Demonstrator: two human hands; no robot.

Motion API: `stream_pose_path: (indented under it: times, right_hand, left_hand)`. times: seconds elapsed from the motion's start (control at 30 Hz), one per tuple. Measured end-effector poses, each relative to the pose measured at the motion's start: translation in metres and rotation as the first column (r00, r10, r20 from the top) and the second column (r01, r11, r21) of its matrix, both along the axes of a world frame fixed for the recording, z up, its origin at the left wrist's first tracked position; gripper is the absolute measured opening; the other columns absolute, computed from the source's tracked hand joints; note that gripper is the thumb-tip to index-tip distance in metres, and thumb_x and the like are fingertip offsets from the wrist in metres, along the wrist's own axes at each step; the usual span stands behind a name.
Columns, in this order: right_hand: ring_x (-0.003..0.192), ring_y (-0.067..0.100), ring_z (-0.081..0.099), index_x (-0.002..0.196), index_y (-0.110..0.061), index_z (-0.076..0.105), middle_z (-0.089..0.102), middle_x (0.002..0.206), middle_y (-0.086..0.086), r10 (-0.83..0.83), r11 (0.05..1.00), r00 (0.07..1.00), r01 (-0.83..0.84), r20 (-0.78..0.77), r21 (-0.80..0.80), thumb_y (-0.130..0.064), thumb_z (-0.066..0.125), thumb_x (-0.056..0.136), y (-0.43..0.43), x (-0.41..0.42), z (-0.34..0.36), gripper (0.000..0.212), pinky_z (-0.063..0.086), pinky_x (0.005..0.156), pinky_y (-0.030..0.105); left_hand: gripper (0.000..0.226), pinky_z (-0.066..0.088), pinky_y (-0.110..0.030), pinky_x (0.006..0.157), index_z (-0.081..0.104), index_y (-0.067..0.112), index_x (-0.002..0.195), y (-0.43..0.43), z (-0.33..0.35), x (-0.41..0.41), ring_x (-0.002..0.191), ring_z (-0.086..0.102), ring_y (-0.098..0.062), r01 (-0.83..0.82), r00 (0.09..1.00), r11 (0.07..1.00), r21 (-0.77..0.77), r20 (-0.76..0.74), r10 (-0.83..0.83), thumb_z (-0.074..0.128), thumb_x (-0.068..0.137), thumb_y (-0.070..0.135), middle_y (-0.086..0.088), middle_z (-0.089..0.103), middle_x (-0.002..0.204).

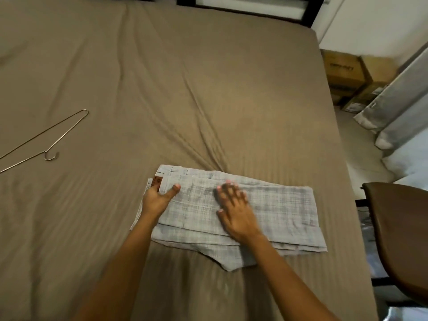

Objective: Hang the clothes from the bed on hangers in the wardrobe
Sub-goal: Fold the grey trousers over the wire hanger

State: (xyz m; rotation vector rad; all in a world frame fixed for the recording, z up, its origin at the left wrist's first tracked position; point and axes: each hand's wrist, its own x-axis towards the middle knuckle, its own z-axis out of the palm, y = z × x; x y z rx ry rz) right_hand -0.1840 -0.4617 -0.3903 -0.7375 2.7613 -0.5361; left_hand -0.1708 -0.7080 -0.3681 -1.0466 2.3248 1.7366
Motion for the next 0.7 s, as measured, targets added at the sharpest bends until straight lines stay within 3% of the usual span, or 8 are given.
stream_pose_path:
  times: [0.07, 0.13, 0.23, 0.37, 0.4, 0.47, 0.53, 0.7]
  right_hand:
    - [0.145, 0.013, -0.016, 0.15, -0.033, -0.002, -0.015, 0.157, -0.006, 0.038, 0.997, 0.999, -0.039, 0.019, 0.064, -0.061, 0.006, 0.092, -0.001, 0.005, -0.007, 0.065, -0.009, 0.117, 0.042]
    - [0.145, 0.014, -0.013, 0.15, -0.036, -0.004, -0.015, 0.156, -0.008, -0.165, 0.971, 0.986, 0.167, -0.024, 0.169, -0.069, 0.004, 0.088, 0.037, 0.002, -0.012, 0.071, -0.012, 0.116, 0.042]
    - [0.147, 0.019, 0.001, 0.151, -0.023, 0.007, 0.005, 0.159, 0.003, -0.478, 0.829, 0.869, 0.495, -0.129, 0.259, -0.072, -0.003, 0.082, 0.115, 0.006, -0.009, 0.086, -0.007, 0.117, 0.045]
    - [0.145, 0.034, -0.004, 0.148, -0.004, 0.003, 0.006, 0.155, 0.024, -0.638, 0.735, 0.76, 0.649, -0.122, 0.198, -0.067, -0.003, 0.086, 0.112, 0.029, 0.01, 0.089, -0.004, 0.116, 0.052]
    - [0.145, 0.033, -0.007, 0.148, -0.004, 0.002, 0.003, 0.155, 0.025, -0.592, 0.787, 0.799, 0.601, -0.103, 0.141, -0.064, 0.002, 0.09, 0.087, 0.043, 0.013, 0.083, -0.005, 0.117, 0.048]
    - [0.146, 0.026, -0.002, 0.151, -0.013, 0.012, 0.001, 0.159, 0.013, -0.259, 0.963, 0.964, 0.262, -0.064, 0.053, -0.05, 0.022, 0.096, 0.032, 0.081, 0.011, 0.067, -0.003, 0.118, 0.037]
    - [0.145, 0.021, 0.015, 0.149, -0.028, 0.024, 0.01, 0.159, 0.002, 0.076, 0.995, 0.995, -0.071, -0.071, 0.073, -0.044, 0.032, 0.095, -0.005, 0.115, -0.002, 0.057, 0.007, 0.116, 0.038]
    - [0.133, 0.019, 0.042, 0.141, -0.048, 0.034, 0.045, 0.145, 0.001, -0.122, 0.978, 0.992, 0.115, 0.029, 0.172, -0.048, 0.017, 0.098, 0.024, 0.125, -0.003, 0.046, 0.012, 0.113, 0.032]
  left_hand:
    - [0.034, 0.053, -0.036, 0.083, 0.067, 0.016, 0.104, 0.001, 0.0, -0.002, 0.096, 0.065, -0.021, 0.003, 0.995, 1.0, -0.023, -0.101, -0.006, 0.07, 0.08, 0.041, 0.001, 0.069, 0.097]
    - [0.031, 0.053, -0.04, 0.083, 0.065, 0.017, 0.106, -0.001, -0.002, -0.002, 0.094, 0.064, -0.02, 0.0, 0.988, 0.989, -0.148, -0.155, -0.024, 0.067, 0.085, 0.039, 0.0, 0.069, 0.097]
    - [0.039, 0.051, -0.041, 0.085, 0.055, 0.016, 0.115, -0.004, -0.008, -0.002, 0.098, 0.061, -0.024, 0.005, 0.987, 0.964, -0.266, -0.152, -0.047, 0.065, 0.086, 0.04, -0.005, 0.065, 0.108]
    - [0.079, 0.051, -0.044, 0.081, 0.039, 0.014, 0.111, -0.007, -0.001, 0.005, 0.095, 0.061, -0.033, -0.059, 0.998, 0.971, -0.232, -0.017, 0.057, 0.052, 0.067, 0.078, -0.014, 0.06, 0.109]
    - [0.084, 0.051, -0.043, 0.081, 0.039, 0.013, 0.112, -0.008, 0.0, 0.012, 0.095, 0.061, -0.034, -0.011, 0.997, 0.965, -0.264, 0.075, 0.032, 0.05, 0.065, 0.081, -0.015, 0.06, 0.109]
    - [0.091, 0.049, -0.042, 0.086, 0.039, 0.015, 0.128, -0.01, -0.003, 0.027, 0.103, 0.06, -0.035, 0.203, 0.962, 0.925, -0.32, 0.241, -0.127, 0.054, 0.066, 0.079, -0.015, 0.06, 0.117]
    - [0.093, 0.049, -0.042, 0.091, 0.028, 0.024, 0.145, -0.012, -0.009, 0.036, 0.111, 0.058, -0.035, 0.333, 0.932, 0.88, -0.339, 0.257, -0.254, 0.059, 0.071, 0.072, -0.013, 0.059, 0.126]
    - [0.068, 0.051, -0.039, 0.084, 0.043, 0.016, 0.137, -0.017, -0.009, 0.028, 0.102, 0.061, -0.035, 0.262, 0.958, 0.884, -0.387, 0.218, -0.189, 0.058, 0.084, 0.055, -0.015, 0.065, 0.115]
